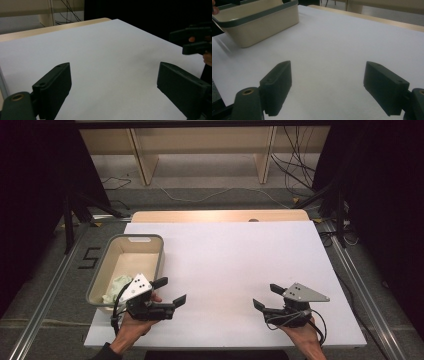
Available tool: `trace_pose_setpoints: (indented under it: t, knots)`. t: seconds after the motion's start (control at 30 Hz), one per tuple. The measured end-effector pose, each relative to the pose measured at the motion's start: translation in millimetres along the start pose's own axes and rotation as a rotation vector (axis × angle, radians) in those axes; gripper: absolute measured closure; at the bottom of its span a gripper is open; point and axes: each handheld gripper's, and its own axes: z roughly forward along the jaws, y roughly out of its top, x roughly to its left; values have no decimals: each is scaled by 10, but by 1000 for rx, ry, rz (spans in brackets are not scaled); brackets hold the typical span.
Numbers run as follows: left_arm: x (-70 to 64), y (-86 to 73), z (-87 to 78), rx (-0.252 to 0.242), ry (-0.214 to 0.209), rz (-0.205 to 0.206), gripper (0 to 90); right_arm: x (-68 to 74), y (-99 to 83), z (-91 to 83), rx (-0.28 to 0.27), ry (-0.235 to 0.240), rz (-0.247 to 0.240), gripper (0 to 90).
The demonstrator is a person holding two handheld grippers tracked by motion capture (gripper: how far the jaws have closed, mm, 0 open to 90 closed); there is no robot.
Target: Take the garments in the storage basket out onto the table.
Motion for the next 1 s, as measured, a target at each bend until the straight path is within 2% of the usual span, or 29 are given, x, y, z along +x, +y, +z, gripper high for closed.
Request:
trace_pose_setpoints:
  t: [0.2, 0.67, 0.77, 0.83, 1.0]
  knots:
    - [5, 70, 12, 34, 38, 8, 126, 6, 3, 15, 4, 12, 8, 238]
    - [120, 233, 27, 65, 103, -25, 128, 9, 10, 21, -5, 19, 11, 243]
    - [133, 283, 79, 70, 130, -36, 128, 13, 10, 28, 0, 21, 14, 243]
    - [130, 320, 135, 82, 141, -24, 128, 11, 10, 31, 0, 22, 12, 243]
    - [157, 410, 234, 128, 138, -22, 128, 18, 12, 27, 0, 22, 13, 243]
